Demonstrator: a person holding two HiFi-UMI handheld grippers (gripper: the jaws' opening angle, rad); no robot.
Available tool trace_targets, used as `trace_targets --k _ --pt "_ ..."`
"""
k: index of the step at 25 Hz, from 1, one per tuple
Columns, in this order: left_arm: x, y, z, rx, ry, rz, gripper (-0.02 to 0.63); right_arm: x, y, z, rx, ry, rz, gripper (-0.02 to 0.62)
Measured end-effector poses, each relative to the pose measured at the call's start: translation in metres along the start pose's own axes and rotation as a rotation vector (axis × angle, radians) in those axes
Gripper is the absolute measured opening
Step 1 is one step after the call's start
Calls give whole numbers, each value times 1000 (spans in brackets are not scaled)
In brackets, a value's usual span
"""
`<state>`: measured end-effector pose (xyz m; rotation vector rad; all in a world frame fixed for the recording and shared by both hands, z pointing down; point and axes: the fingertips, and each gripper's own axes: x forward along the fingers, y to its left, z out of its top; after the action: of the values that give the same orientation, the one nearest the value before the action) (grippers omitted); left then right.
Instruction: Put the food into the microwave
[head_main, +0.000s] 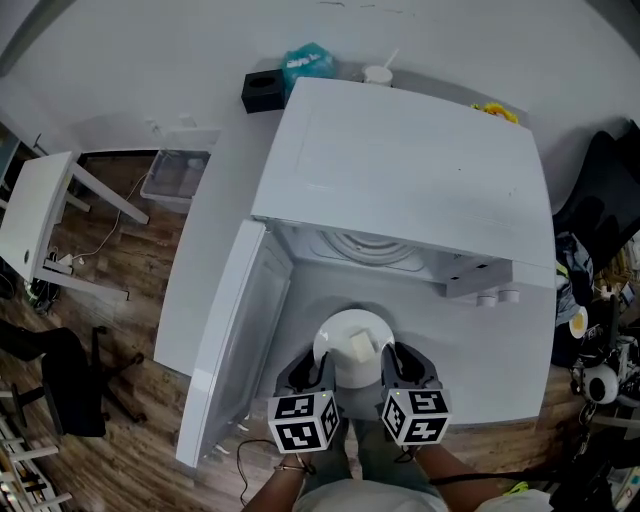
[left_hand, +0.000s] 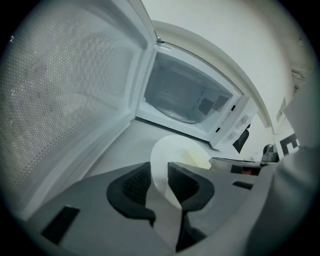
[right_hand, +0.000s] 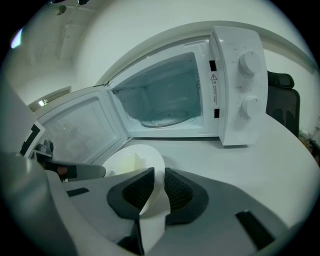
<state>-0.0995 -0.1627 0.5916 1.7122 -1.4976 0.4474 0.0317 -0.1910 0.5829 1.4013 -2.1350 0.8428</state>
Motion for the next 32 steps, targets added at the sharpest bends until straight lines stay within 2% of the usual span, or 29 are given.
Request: trace_targets --k 22,32 --pt "-19 -30 61 52 -93 -33 107 -29 -3 66 25 -129 -23 71" --pt "1 -34 84 57 -104 -36 107 -13 -14 88 40 -153 -32 69"
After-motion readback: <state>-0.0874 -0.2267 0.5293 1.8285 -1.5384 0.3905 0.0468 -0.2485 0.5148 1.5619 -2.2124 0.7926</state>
